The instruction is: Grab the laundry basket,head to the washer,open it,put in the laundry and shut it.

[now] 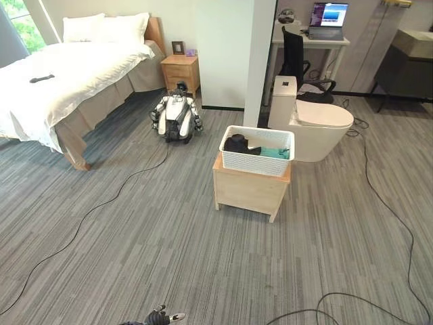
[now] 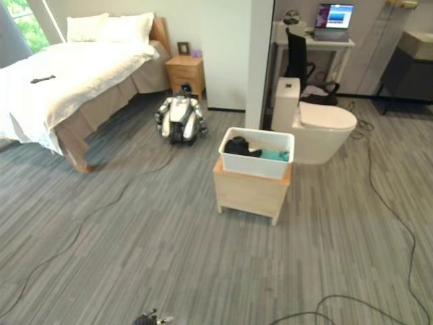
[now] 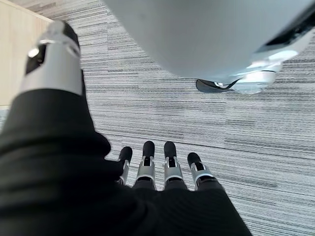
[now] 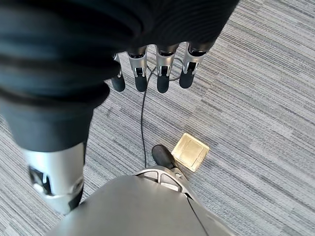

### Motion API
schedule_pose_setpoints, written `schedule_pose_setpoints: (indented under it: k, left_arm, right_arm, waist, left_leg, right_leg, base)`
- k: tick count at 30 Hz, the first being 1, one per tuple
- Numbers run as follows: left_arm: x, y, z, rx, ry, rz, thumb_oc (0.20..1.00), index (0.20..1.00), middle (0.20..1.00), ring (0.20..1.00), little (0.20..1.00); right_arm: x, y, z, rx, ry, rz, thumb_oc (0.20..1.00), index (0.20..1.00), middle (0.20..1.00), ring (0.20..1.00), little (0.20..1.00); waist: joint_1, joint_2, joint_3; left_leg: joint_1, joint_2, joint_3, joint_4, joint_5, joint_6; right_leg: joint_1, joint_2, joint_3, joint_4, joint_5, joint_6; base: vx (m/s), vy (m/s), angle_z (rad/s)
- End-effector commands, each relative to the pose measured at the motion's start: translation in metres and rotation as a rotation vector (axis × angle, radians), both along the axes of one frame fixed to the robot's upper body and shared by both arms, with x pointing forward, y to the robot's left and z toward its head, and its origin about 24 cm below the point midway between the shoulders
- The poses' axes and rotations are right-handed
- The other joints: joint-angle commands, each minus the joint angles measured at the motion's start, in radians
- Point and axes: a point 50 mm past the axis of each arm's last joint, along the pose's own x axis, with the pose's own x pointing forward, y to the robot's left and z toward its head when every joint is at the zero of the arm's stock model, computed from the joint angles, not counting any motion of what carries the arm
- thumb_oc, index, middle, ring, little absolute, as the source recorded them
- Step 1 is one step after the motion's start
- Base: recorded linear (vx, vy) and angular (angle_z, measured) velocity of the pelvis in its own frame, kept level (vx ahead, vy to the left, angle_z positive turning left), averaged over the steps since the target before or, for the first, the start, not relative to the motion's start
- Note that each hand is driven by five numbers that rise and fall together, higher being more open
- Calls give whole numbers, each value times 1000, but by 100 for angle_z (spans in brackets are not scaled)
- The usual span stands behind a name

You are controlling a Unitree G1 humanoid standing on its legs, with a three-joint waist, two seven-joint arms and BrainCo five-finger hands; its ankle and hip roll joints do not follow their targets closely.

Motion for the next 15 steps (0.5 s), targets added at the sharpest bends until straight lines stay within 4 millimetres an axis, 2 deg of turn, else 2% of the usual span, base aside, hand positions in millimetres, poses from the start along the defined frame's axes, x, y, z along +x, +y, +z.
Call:
schedule_pose_setpoints:
  k: [1,8,15]
  left_arm:
    - [14,14,5,39,-35,19,1000,1000,1000,1000,1000]
    - [14,21,6,62,-40,60,1000,1000,1000,1000,1000]
    - [9,20,4,56,-26,70,1000,1000,1000,1000,1000]
  right_arm:
    - [-2,20,-5,52,35,58,1000,1000,1000,1000,1000]
    - [-5,29,-7,76,38,62,1000,1000,1000,1000,1000]
    - [-3,30,-7,81,37,46,1000,1000,1000,1000,1000]
  waist:
    - [14,-62,3]
    - [2,-70,8]
    - [2,-65,9]
  left_leg:
    - [-56,29,34,-66,57,-45]
    - [-39,42,61,-66,47,-41]
    - [-30,51,70,-66,45,-43]
  right_leg:
    - [84,-95,58,-74,32,114]
    - [79,-90,92,-74,34,115]
    - [79,-84,101,-74,29,112]
  base:
    - [7,-7,-8]
    - [17,-18,-16]
    - [27,-23,-5]
